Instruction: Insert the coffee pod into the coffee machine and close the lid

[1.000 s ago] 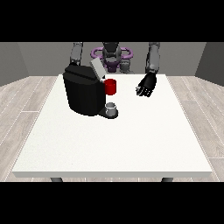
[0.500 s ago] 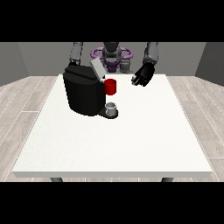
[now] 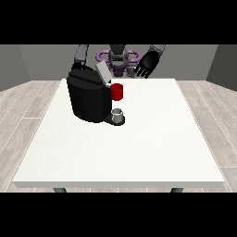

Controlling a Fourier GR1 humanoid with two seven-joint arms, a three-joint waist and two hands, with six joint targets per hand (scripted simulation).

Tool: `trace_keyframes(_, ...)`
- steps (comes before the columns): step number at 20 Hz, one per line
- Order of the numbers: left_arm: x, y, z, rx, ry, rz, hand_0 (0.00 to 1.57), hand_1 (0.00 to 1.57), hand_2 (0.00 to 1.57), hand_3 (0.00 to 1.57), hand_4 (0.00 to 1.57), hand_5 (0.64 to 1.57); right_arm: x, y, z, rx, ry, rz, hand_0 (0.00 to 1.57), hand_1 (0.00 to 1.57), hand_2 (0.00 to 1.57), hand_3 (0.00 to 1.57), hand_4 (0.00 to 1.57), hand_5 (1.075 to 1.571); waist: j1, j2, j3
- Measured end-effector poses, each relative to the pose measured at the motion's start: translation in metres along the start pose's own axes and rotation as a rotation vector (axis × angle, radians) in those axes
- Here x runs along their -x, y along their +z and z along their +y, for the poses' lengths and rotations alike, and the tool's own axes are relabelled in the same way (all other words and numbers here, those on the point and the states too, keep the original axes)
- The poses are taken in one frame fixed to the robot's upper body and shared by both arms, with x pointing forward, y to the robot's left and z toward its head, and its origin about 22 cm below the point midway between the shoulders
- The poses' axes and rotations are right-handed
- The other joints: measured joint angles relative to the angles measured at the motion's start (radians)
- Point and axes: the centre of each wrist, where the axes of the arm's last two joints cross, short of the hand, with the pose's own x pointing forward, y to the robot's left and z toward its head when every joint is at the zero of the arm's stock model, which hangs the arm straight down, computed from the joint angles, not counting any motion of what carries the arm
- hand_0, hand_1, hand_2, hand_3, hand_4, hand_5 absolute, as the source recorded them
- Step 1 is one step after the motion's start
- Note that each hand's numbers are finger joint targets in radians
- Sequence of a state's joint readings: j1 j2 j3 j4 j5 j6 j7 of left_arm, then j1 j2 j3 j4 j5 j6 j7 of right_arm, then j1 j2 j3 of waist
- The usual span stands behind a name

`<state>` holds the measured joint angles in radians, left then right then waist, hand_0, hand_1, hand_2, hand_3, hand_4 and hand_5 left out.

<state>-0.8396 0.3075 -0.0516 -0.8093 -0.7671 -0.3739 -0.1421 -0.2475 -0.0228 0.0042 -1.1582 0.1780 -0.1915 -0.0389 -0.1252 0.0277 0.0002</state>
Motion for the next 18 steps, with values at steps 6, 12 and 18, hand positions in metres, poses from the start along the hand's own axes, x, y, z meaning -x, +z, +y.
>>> trace_keyframes(6,-0.015,0.0,0.05,-0.071,0.033,-0.003,1.22,1.22,1.27,1.29,0.51,1.571,-0.018,-0.009,-0.007,-0.008,-0.001,-0.073,0.0,0.0,0.0,0.0,0.0,1.571,-0.049,0.04,-0.0001)
trace_keyframes(12,-0.029,0.005,0.097,-0.149,0.071,0.006,1.22,1.22,1.27,1.26,0.47,1.571,-0.041,-0.015,-0.005,-0.012,0.001,-0.131,0.0,0.0,0.0,0.0,0.04,1.571,-0.106,0.084,0.0)
trace_keyframes(18,-0.045,0.009,0.128,-0.2,0.041,0.003,1.22,1.22,1.29,1.24,0.48,1.571,-0.068,-0.029,-0.017,0.013,-0.01,-0.178,0.0,0.0,0.0,0.0,0.0,1.571,-0.13,0.139,-0.0001)
